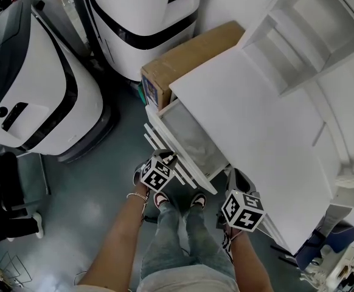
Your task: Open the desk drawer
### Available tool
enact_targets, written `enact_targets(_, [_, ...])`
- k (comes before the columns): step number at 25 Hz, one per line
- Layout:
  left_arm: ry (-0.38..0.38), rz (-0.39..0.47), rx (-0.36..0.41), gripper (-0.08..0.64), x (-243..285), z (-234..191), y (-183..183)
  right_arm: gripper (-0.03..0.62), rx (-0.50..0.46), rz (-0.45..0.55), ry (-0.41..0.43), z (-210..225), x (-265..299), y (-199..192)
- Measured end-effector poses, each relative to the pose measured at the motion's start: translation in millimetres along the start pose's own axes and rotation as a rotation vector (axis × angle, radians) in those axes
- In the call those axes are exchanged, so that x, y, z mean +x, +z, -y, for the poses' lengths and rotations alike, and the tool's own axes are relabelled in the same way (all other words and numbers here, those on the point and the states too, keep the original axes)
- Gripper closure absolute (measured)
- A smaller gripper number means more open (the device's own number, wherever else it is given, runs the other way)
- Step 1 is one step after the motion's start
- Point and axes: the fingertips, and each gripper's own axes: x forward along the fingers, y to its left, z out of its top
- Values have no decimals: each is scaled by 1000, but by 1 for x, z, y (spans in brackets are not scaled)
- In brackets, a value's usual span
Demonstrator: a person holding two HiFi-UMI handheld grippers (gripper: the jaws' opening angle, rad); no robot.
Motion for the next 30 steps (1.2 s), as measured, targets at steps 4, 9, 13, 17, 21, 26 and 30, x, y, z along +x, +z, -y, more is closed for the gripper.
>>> enact_targets(4, [2,1,-4,474,-4,0,-4,586,-7,-3,10,-6,-1,-3])
enact_targets(9, [5,5,-8,474,-7,0,-9,586,-13,-1,13,-8,-1,-4])
enact_targets(13, [9,8,-19,474,-8,-1,-10,586,-15,-2,17,-10,-2,-4])
enact_targets(17, [9,4,-22,474,-10,0,-12,586,-16,-3,20,-11,-2,-5])
enact_targets(21, [14,4,-22,474,-10,-1,-12,586,-17,-3,21,-9,-3,-5])
enact_targets(26, [25,5,-42,474,-11,-1,-12,586,-16,-3,22,-5,-5,-5])
enact_targets(30, [41,12,-64,474,-11,-1,-13,586,-19,-5,26,-3,-5,-7])
